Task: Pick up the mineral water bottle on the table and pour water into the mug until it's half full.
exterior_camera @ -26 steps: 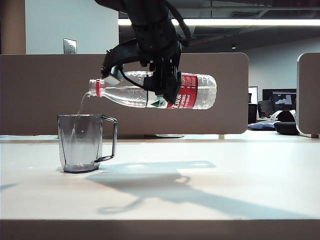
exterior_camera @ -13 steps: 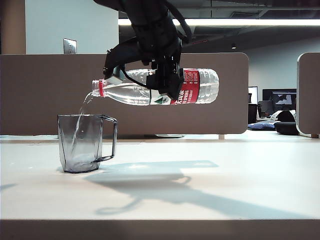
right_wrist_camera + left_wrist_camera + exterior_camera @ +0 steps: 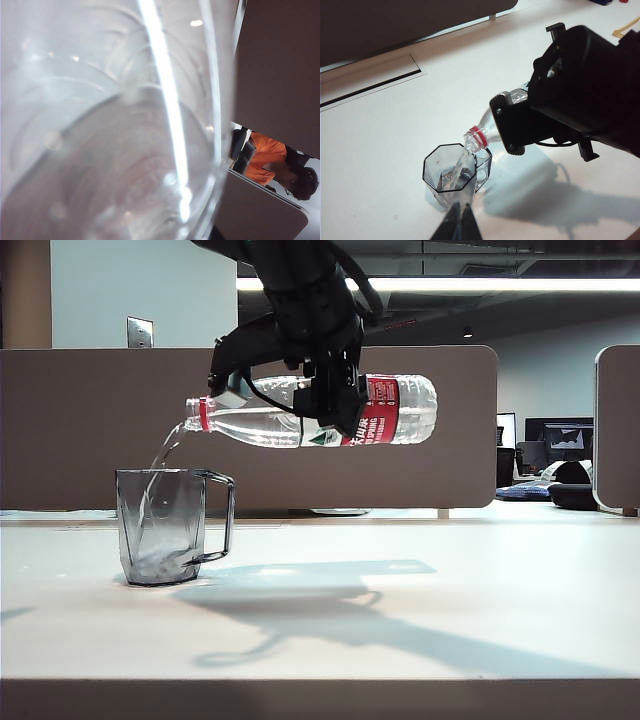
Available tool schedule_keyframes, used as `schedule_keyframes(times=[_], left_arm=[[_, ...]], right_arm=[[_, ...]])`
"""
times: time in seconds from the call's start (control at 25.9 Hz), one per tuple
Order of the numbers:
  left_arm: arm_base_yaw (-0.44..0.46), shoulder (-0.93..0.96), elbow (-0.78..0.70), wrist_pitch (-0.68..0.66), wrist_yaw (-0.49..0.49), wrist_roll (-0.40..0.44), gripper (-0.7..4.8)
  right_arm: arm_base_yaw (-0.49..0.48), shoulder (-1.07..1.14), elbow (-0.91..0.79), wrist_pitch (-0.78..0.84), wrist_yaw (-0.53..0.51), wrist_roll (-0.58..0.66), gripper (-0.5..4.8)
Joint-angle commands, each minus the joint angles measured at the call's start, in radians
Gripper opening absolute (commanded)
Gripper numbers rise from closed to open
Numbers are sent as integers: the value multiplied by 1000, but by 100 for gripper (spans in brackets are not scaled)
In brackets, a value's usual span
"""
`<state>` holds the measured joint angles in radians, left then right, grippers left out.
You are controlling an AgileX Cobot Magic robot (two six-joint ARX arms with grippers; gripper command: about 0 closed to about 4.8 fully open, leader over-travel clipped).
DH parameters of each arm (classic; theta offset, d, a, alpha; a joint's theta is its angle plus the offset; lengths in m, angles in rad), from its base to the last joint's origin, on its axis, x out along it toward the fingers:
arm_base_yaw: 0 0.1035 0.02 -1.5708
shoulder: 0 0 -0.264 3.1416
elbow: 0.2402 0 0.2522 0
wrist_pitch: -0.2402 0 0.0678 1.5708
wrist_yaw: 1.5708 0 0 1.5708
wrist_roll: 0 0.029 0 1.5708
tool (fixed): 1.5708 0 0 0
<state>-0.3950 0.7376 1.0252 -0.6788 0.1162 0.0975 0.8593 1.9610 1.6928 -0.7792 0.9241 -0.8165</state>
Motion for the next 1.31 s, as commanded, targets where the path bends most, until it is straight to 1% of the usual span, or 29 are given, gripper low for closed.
schedule_keyframes(times=[0.04, 0.27, 0.93, 1.04, 1.2, 1.28, 1.31], left_arm=[[1, -3, 7, 3, 4, 0, -5], [1, -3, 7, -5, 4, 0, -5], [1, -3, 7, -6, 4, 0, -5], [2, -3, 7, -6, 4, 0, -5], [2, -3, 7, -7, 3, 0, -5], [2, -3, 7, -9, 3, 0, -5], [2, -3, 7, -11, 3, 0, -5]], right_arm=[[-3, -14, 14, 29, 39, 0, 255], [-19, -14, 14, 29, 43, -2, 255], [-20, -14, 14, 28, 25, -2, 255], [-19, -14, 14, 29, 5, 5, 255], [-19, -14, 14, 35, -58, 43, 255], [-19, -15, 14, 48, -94, 91, 254], [-20, -16, 14, 50, -117, 137, 254]])
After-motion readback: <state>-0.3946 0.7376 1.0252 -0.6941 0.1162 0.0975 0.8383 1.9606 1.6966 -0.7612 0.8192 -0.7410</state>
